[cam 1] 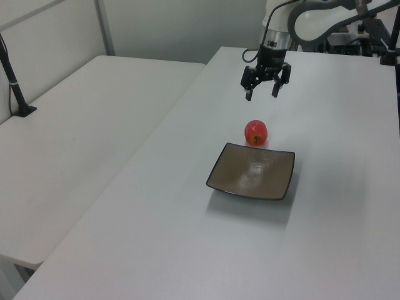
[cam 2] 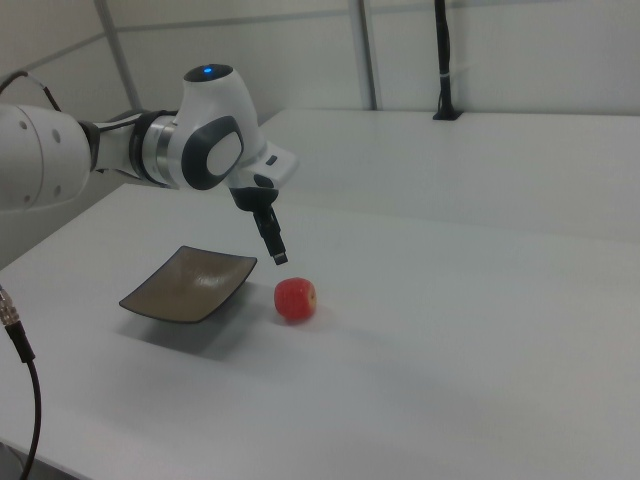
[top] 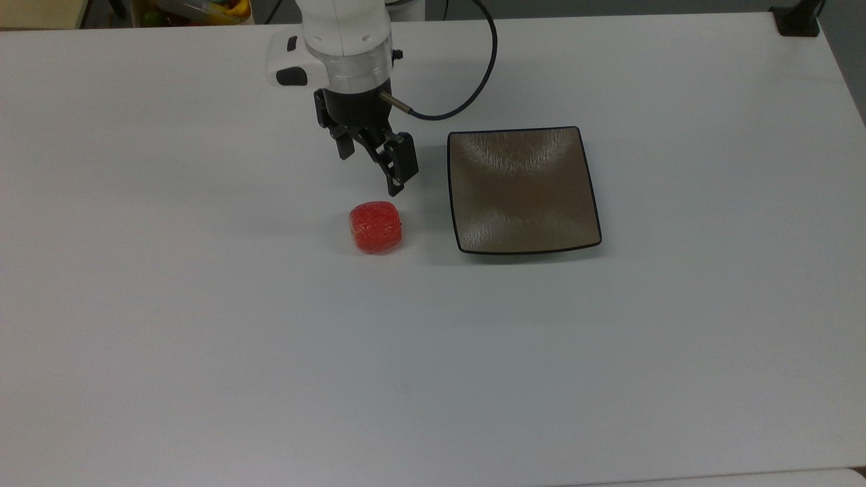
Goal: Apples placed on a ceramic plate
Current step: 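Lower the gripper around the red apple and close it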
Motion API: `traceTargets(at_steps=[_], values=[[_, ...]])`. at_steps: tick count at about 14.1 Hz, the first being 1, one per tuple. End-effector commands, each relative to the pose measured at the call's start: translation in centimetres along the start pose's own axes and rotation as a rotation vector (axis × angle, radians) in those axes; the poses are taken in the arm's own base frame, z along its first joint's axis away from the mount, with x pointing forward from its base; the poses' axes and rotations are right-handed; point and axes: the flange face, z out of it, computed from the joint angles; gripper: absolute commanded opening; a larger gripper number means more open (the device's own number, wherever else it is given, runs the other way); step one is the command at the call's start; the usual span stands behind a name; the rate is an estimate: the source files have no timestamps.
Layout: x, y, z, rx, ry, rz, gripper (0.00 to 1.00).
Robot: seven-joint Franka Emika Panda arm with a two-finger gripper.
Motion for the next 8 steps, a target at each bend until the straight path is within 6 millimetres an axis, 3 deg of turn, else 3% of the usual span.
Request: traceTargets(at_steps=[1, 4, 8], values=[[0.2, -0.5, 0.9, 0.039, 0.034, 0.125, 1.0], [0.3, -1.0, 3.1, 0.036, 0.047, 0.19, 1.0], [0.1, -0.7, 4.4, 0.004, 0.041, 0.242, 1.0]])
